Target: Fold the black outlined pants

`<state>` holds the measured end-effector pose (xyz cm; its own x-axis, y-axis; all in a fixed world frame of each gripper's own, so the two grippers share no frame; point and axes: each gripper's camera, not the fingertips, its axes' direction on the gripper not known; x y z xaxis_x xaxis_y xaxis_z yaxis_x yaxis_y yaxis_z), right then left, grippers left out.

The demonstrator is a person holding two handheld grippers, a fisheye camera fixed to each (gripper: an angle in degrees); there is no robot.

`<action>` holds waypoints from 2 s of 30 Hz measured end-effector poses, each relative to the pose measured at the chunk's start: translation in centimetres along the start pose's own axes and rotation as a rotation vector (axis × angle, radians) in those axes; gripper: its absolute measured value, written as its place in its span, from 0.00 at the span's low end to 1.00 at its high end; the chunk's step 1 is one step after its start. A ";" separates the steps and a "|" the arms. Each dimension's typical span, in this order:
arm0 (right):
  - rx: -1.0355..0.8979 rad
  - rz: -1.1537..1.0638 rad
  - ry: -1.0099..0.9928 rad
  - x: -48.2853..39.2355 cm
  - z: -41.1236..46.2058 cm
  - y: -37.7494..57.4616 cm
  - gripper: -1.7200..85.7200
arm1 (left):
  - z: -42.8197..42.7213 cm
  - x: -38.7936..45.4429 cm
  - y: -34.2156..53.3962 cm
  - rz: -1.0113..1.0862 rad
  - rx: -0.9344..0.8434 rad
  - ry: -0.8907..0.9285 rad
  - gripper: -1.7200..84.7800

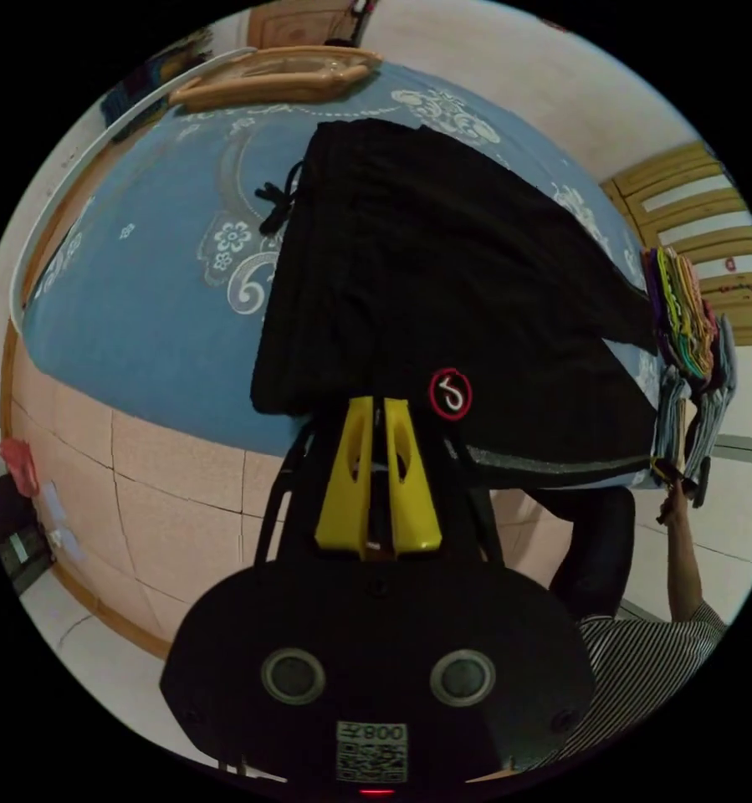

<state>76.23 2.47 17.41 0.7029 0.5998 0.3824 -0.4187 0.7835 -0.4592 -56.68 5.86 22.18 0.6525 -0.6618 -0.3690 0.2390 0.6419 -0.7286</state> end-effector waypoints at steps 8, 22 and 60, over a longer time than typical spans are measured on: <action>-0.001 -0.001 -0.028 3.4 0.3 2.3 0.02 | 0.7 -1.6 3.0 -0.026 0.059 0.009 0.06; 0.252 -0.120 -0.132 -1.2 -1.2 -6.7 0.09 | 1.0 4.8 3.1 0.149 0.309 0.039 0.12; 0.201 -0.200 -0.035 -10.8 13.3 -5.1 0.02 | 10.9 22.3 2.1 0.695 0.126 0.322 0.07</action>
<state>63.13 -5.85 26.34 0.7641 0.4326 0.4786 -0.3819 0.9012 -0.2050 -33.80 -3.33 18.64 0.4460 -0.1588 -0.8808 -0.0560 0.9773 -0.2045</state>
